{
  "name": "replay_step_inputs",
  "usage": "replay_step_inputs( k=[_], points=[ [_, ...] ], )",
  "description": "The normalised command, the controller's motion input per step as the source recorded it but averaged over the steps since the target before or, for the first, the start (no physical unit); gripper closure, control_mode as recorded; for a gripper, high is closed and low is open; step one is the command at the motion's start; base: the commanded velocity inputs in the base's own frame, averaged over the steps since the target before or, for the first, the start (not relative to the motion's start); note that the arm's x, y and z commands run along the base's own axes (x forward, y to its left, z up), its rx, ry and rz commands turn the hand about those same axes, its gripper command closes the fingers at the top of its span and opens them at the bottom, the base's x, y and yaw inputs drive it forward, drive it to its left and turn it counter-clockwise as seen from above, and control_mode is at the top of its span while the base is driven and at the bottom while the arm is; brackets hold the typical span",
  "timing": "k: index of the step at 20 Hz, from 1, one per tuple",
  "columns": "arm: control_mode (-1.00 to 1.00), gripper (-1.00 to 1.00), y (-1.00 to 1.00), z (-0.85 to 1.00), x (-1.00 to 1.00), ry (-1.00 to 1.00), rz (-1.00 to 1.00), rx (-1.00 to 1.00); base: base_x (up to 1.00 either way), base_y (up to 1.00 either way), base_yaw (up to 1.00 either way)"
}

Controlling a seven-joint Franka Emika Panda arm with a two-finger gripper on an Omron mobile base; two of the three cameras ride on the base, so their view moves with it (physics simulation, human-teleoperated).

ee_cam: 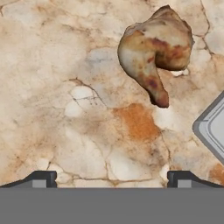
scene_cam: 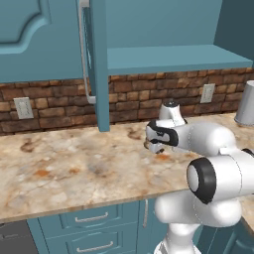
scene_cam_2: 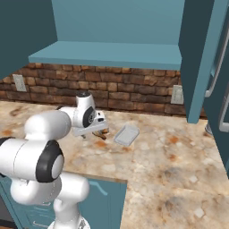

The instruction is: Retrieve the tupperware from the cabinet, then place the raw meat into the tupperware to avoid contamination.

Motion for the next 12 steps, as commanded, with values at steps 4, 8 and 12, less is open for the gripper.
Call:
replay_step_inputs(
  k=[4,8,12],
  points=[
    [-1.0,-1.0,-0.13,-0.1,0.05,0.02,0.0,0.0,0.0,0.0,0.0],
    [-1.0,-1.0,-0.27,-0.16,0.2,0.0,0.02,0.0,0.0,0.0,0.0],
    [-1.0,-1.0,-0.16,-0.15,0.27,0.0,0.01,0.0,0.0,0.0,0.0]
  ],
)
